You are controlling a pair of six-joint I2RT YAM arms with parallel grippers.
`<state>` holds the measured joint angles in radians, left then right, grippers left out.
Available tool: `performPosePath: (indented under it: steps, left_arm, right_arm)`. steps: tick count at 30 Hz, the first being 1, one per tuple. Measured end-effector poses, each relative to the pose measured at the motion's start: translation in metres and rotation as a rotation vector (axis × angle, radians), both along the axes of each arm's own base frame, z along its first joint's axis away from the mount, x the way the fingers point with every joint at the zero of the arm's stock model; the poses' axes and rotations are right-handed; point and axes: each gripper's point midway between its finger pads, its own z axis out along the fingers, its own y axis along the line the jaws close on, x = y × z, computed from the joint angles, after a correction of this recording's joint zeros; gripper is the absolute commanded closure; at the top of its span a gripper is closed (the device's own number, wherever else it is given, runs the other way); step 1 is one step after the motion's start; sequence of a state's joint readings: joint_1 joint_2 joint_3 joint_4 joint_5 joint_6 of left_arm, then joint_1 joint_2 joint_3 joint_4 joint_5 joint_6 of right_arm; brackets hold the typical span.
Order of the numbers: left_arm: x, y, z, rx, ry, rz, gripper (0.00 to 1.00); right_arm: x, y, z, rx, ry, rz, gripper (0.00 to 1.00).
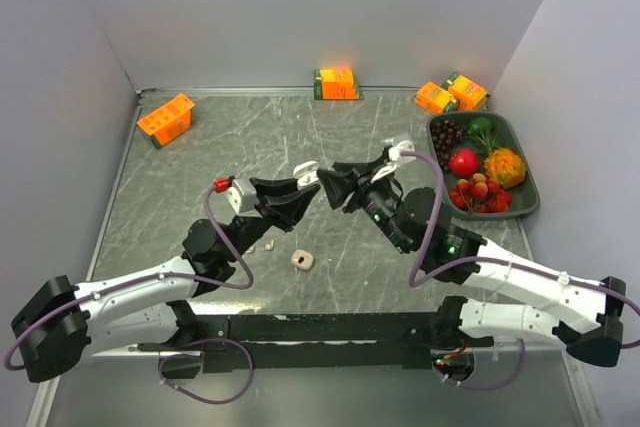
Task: Insert the wireless bluetooth earbuds into the charging case
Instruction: Place the earbud in the charging case.
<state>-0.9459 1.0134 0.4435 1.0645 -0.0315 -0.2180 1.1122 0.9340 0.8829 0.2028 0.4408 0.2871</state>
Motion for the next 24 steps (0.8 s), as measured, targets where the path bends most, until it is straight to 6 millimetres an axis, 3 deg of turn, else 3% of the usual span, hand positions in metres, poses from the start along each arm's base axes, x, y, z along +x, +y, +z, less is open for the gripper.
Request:
performPosePath:
  steps: [7, 9, 11, 14, 18, 24]
  left_arm:
    - [-0.010, 0.013, 0.012, 0.016, -0.039, 0.009, 0.99]
    - [-0.013, 0.016, 0.012, 0.031, -0.044, 0.008, 0.99]
    - [-0.015, 0.017, 0.009, 0.056, -0.050, 0.008, 0.99]
    - [-0.015, 0.017, 0.000, 0.112, -0.046, 0.012, 0.99]
    - [-0.015, 0.017, -0.018, 0.197, -0.033, 0.016, 0.99]
    - [-0.018, 0.020, -0.032, 0.267, -0.033, 0.017, 0.99]
  right_arm:
    - [0.001, -0.021, 0.059, -0.048, -0.070, -0.050, 0.61]
    - [0.000, -0.025, 0.068, -0.076, -0.074, -0.049, 0.75]
    - [0.002, -0.023, 0.073, -0.114, -0.069, -0.044, 1.00]
    - [0.007, -0.011, 0.079, -0.183, -0.048, -0.018, 1.00]
    - [0.018, 0.013, 0.055, -0.301, 0.028, 0.037, 1.00]
    - [0.025, 0.036, -0.010, -0.471, 0.187, 0.130, 1.00]
